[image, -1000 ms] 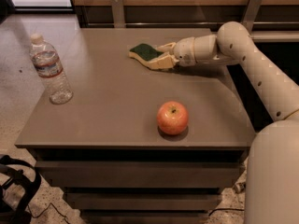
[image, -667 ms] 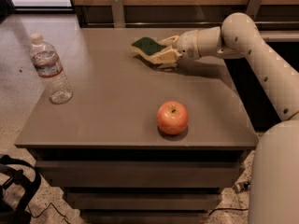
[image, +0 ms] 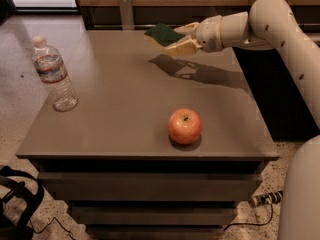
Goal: Pick sponge
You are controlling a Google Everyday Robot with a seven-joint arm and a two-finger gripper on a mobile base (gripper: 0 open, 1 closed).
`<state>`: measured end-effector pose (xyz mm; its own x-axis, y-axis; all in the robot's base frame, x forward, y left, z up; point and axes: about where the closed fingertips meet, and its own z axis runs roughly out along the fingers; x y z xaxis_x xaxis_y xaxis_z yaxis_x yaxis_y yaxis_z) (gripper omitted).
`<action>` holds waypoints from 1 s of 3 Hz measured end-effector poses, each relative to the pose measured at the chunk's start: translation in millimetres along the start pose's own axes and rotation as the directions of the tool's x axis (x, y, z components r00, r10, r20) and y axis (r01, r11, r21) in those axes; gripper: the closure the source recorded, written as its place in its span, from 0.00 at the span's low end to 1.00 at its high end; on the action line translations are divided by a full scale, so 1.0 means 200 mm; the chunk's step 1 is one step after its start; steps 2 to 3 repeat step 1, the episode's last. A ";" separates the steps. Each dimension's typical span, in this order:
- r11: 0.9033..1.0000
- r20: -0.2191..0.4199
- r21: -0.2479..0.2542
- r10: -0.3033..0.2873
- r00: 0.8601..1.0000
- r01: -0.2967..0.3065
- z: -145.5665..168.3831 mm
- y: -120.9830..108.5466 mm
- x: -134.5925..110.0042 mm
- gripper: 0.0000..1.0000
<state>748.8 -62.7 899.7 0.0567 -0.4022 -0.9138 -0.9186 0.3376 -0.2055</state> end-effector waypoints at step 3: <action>0.999 0.025 0.011 -0.039 0.999 0.038 -0.07 0.01 -0.07 1.00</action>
Offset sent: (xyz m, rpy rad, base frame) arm 0.0000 0.0000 0.0000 0.0000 0.0000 0.0000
